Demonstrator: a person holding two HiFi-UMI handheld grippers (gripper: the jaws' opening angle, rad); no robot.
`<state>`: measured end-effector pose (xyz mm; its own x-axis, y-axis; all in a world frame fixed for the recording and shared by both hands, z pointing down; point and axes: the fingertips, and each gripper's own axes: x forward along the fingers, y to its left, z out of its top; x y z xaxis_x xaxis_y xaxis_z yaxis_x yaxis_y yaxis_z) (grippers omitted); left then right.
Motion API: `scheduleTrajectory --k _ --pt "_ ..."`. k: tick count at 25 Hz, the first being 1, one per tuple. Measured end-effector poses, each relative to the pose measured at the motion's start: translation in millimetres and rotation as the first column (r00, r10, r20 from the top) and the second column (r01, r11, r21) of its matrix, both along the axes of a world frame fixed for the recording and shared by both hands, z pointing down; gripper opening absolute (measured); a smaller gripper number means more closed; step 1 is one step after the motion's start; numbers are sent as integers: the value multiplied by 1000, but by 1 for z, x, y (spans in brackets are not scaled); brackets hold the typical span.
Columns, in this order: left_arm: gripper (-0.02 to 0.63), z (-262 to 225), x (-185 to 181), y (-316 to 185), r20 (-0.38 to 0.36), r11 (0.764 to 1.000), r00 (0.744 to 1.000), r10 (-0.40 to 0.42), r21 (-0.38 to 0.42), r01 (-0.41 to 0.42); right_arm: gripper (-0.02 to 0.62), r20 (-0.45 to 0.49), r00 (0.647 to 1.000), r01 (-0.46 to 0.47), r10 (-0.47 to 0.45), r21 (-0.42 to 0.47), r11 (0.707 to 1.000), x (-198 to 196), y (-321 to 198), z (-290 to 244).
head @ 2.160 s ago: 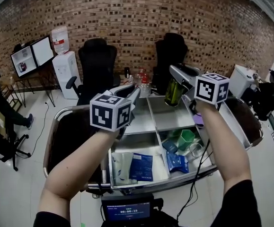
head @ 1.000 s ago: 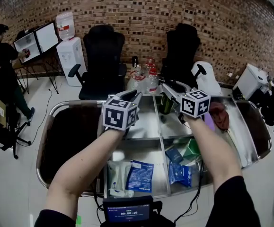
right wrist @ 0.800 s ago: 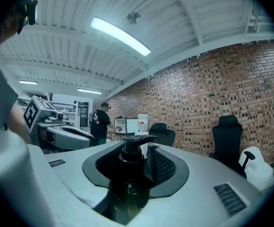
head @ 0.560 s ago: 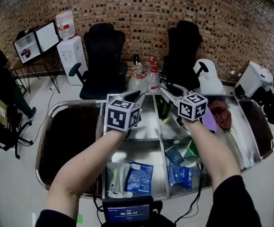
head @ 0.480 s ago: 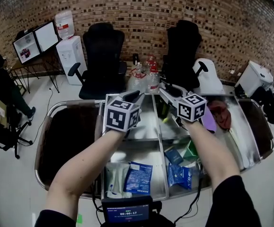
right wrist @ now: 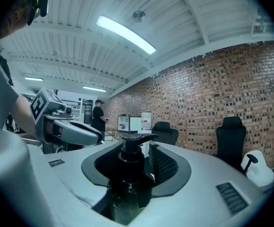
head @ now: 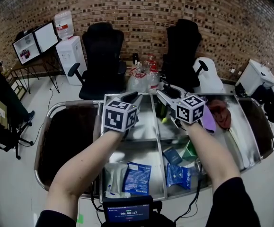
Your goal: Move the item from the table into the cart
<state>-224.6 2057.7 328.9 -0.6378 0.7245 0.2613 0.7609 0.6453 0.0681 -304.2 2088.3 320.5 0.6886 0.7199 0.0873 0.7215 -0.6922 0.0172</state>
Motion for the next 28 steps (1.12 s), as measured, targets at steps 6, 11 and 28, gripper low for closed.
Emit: scheduleTrajectory --k 6,11,28 --pt "83 -7 -9 -2 5 1000 1000 -7 0 7 204 22 1000 -14 14 19 1000 -14 -1 -1" --pt "83 -19 9 -14 14 1000 1000 -20 -9 20 229 20 999 -42 41 36 998 -13 -14 -12" --pt "81 -107 22 -208 70 990 997 45 -135 -35 227 -10 991 -131 131 -48 990 -72 -228 -116"
